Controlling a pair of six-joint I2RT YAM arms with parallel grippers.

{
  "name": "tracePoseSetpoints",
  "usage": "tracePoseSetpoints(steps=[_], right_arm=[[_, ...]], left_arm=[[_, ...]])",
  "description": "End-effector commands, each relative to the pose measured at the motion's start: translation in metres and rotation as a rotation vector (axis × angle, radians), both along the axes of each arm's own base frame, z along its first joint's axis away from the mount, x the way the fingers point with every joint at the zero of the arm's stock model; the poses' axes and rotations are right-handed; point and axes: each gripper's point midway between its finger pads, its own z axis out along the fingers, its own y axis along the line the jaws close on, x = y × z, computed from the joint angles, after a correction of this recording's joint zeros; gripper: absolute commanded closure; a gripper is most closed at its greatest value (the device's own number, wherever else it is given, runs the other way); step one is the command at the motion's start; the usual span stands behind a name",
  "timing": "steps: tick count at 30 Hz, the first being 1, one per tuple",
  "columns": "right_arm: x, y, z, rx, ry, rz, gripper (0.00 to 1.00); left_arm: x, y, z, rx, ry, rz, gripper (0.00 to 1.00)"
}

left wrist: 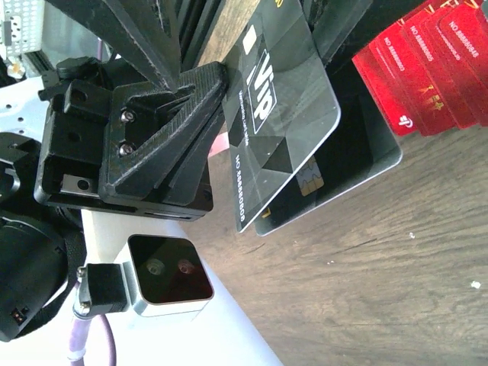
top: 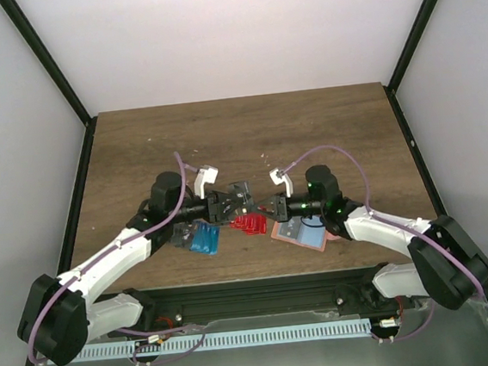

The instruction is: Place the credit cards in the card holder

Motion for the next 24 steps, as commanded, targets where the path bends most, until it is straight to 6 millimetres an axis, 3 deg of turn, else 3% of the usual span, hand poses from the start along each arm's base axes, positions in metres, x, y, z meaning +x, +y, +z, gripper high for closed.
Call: tracePoseSetpoints(steps=[1, 9, 18, 24], right_arm=[[0.007, 0.005, 0.01, 0.007, -0.019, -0.008, 0.99], [0.009, 0.012, 0.001, 0.016, 0.019, 0.003, 0.99], [0.025, 0.018, -0.04, -0.045, 0.167, -0.048, 0.99], [0.024, 0.019, -0.072, -0.074, 0.279, -0.061, 0.99]], left_arm=[[0.001, -0.004, 0.009, -0.002, -0.035, -0.012, 0.6], [0.01, -0.002, -0.002, 0.027, -0.025, 0.034, 0.96], [0.032, 0.012, -0.056, 0.172, 0.064, 0.171, 0.96], [0.032, 0.016, -0.092, 0.219, 0.137, 0.183, 0.96]])
